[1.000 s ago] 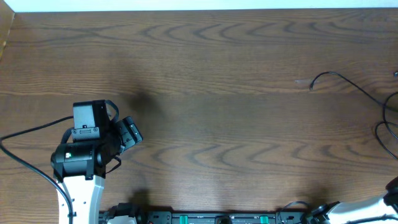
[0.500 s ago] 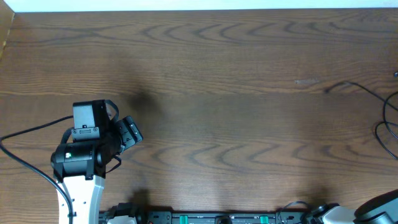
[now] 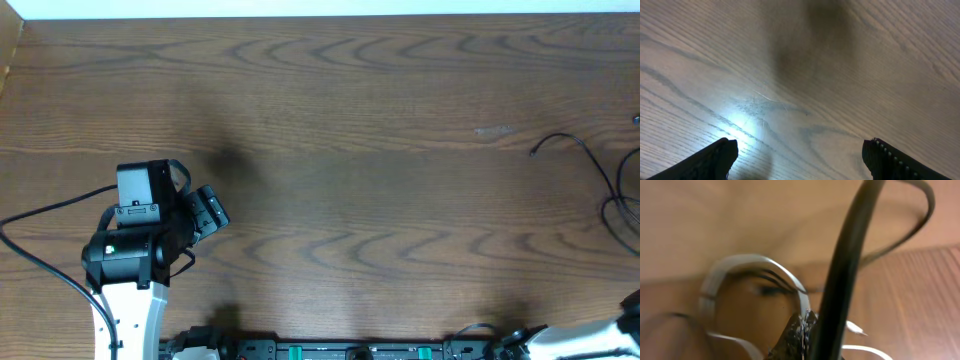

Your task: Untangle cables

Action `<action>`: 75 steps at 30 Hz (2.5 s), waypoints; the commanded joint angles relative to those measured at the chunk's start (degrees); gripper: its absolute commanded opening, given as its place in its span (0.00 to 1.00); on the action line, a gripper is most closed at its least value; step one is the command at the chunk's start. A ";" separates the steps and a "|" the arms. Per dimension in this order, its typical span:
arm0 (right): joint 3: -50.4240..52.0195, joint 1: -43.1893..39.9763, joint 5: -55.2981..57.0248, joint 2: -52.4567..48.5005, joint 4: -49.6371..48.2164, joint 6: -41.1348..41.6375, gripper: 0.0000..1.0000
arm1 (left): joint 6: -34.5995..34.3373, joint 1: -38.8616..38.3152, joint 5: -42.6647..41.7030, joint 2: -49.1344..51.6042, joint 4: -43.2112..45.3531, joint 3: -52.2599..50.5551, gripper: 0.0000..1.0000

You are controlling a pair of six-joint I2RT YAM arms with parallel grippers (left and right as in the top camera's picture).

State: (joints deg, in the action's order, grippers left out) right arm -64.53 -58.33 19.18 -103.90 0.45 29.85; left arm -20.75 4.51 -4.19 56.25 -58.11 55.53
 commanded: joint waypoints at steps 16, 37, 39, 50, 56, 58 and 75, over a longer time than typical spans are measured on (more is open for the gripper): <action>-0.02 0.26 -3.28 -10.12 6.91 -5.88 0.99 | 0.55 0.28 0.09 -0.20 0.11 0.72 0.86; -1.46 0.96 2.14 15.19 27.52 7.85 0.99 | 0.59 0.28 0.13 -0.20 0.11 0.72 0.86; -1.44 1.20 1.77 14.91 31.26 8.17 0.99 | 0.76 0.28 0.11 -0.20 0.11 0.72 0.86; -1.42 4.83 -21.05 13.99 37.70 -3.04 0.99 | 0.79 0.28 0.13 -0.20 0.13 0.72 0.86; -1.42 6.32 -38.07 14.01 36.98 0.61 0.99 | 0.79 0.28 0.11 -0.20 0.13 0.72 0.85; -1.38 6.32 -36.06 13.88 42.07 13.00 0.99 | 0.76 0.28 0.11 -0.20 0.11 0.72 0.86; -1.33 7.98 -75.45 13.90 50.42 24.57 0.99 | 0.76 0.28 0.11 -0.20 0.55 0.72 0.86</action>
State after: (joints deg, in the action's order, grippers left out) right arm -65.71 -51.11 -49.71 -89.62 49.89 51.57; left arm -20.73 4.51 -4.19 56.25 -57.58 55.53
